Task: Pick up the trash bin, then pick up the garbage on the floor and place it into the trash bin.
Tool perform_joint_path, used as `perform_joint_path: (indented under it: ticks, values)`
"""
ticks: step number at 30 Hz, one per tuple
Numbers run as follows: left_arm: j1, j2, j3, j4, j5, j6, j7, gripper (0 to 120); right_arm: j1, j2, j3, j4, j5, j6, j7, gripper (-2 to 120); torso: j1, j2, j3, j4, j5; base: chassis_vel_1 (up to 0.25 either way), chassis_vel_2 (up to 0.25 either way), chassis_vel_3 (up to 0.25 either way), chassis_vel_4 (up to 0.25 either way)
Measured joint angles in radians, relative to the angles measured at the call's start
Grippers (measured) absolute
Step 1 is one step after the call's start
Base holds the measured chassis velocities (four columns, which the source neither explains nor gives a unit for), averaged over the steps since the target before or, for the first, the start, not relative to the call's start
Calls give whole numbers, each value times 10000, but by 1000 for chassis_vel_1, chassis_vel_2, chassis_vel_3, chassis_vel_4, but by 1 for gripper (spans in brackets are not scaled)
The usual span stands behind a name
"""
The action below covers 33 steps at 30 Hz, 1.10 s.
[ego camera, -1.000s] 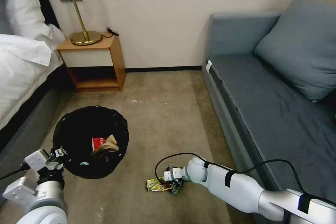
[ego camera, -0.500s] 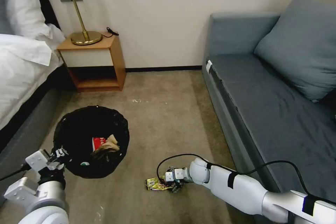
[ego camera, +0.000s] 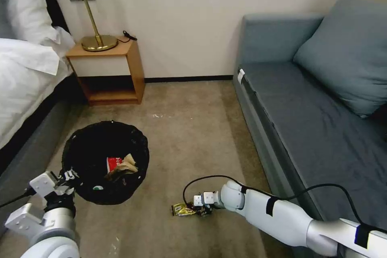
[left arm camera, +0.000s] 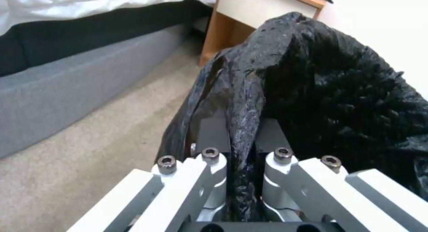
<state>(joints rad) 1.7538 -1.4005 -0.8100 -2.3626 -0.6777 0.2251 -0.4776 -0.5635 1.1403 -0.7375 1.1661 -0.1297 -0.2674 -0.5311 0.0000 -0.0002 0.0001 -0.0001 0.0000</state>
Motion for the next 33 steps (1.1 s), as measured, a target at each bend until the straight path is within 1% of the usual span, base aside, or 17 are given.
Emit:
perform_joint_path:
  ticks: [2, 3, 4, 5, 6, 7, 9, 17, 22, 24, 26, 27, 30, 31, 33]
  values:
    - [-7, -23, 32, 0, 41, 0, 1, 7, -15, -29, 14, 9, 16, 18, 40, 30, 0, 0, -1, 1, -1, 0, 0, 0, 0]
    - [-7, -23, 32, 0, 41, 0, 1, 7, -15, -29, 14, 9, 16, 18, 40, 30, 0, 0, -1, 1, -1, 0, 0, 0, 0]
    - [-9, -24, 41, 0, 49, -1, 1, 7, -37, -39, 20, 9, 31, 36, 72, 25, 0, 0, 0, 0, -1, 0, 0, 0, 0]
    - [-13, -20, 43, 0, 64, -5, 3, 7, -104, -52, 50, 11, 86, 89, 149, 13, 0, 0, 0, 0, -1, 0, 0, 0, 0]
    - [-14, -19, 43, 0, 71, -9, 4, 7, -128, -50, 70, 13, 100, 103, 179, 8, 0, 1, -1, 0, 0, 0, 0, 0, 0]
    - [-14, -19, 43, 0, 71, -9, 4, 7, -128, -50, 70, 13, 100, 103, 179, 8, 0, 1, -1, 0, 0, 0, 0, 0, 0]
    - [-8, -16, 43, 0, 80, -16, 5, 7, -163, -37, 91, 15, 148, 131, 248, 0, 0, 0, -1, 1, 0, 0, 0, 0, 0]
    - [30, -3, 43, -8, 112, -64, 9, 7, -291, -84, 302, 118, 321, 135, 417, 0, 0, 1, -1, 1, 1, 0, 0, 0, 0]
    - [68, 2, 59, -73, 127, -87, 12, 7, -420, -410, 657, 646, 736, -6, 520, 0, 0, 0, -1, 1, 2, 0, 0, 0, 0]
    - [99, 7, 71, -102, 128, -94, 15, 7, -498, -667, 1096, 1039, 1080, -99, 612, 0, 0, 1, -1, 1, 1, 0, 0, 0, 0]
    - [134, 30, 90, -139, 129, -102, 16, 7, -538, -1041, 1783, 1534, 1815, -290, 791, 0, 0, 1, -1, 1, 1, 0, 0, 0, 0]
    - [134, 30, 90, -139, 129, -102, 16, 7, -538, -1041, 1783, 1534, 1815, -290, 791, 0, 0, 1, -1, 1, 1, 0, 0, 0, 0]
    - [209, 93, 97, -283, 108, -110, 20, 7, -498, -1608, 2938, 2095, 2855, -577, 974, 0, 0, 2, -1, 1, 2, 0, 0, 0, 0]
    - [209, 93, 97, -283, 108, -110, 20, 7, -498, -1608, 2938, 2095, 2855, -577, 974, 0, 0, 2, -1, 1, 2, 0, 0, 0, 0]
    - [243, 149, 97, -335, 88, -117, 22, 7, -452, -1916, 3473, 2309, 3190, -674, 1078, 0, 0, 1, -1, 1, 2, 0, 0, 0, 0]
